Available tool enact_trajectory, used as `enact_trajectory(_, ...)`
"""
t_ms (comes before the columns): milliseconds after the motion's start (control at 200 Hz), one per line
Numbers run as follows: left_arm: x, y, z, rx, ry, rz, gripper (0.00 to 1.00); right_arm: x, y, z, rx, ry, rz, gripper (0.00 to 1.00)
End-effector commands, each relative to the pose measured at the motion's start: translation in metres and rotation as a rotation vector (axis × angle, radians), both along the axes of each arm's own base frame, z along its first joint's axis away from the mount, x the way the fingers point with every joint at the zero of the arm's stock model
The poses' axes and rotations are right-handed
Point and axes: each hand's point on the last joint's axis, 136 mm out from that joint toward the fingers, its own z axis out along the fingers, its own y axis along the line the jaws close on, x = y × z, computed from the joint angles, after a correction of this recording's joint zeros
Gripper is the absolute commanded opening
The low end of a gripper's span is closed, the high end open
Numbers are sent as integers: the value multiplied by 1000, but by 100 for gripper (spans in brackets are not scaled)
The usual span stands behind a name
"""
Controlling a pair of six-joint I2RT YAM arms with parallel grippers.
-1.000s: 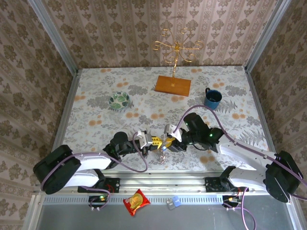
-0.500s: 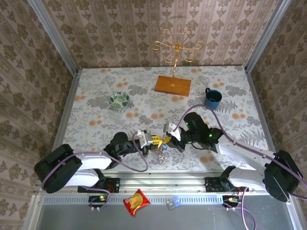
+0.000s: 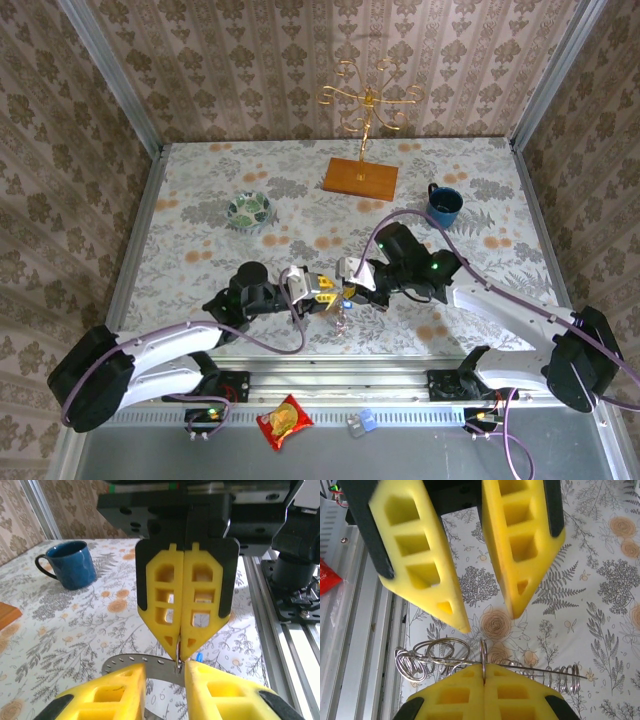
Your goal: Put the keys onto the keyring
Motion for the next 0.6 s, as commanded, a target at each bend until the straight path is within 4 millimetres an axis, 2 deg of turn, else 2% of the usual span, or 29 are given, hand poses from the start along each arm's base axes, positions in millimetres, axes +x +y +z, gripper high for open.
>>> enact_trajectory(0,-7,0,-6,59,9,-53,28,-2,3,8,-27,-38,53,0)
enact_trajectory(200,-7,-2,-6,67,12,-68,28,-5,11,7,-62,-52,93,0)
enact_trajectory(405,-5,-4,-5,65,13,-73,23,-10,21,7,-50,-57,122,0)
enact_trajectory(530,-5,-5,-2,55,13,-75,12,-12,26,12,-1,-39,114,0)
enact_trajectory(595,-5,-5,-1,43,13,-74,4,-14,26,14,39,-31,94,7)
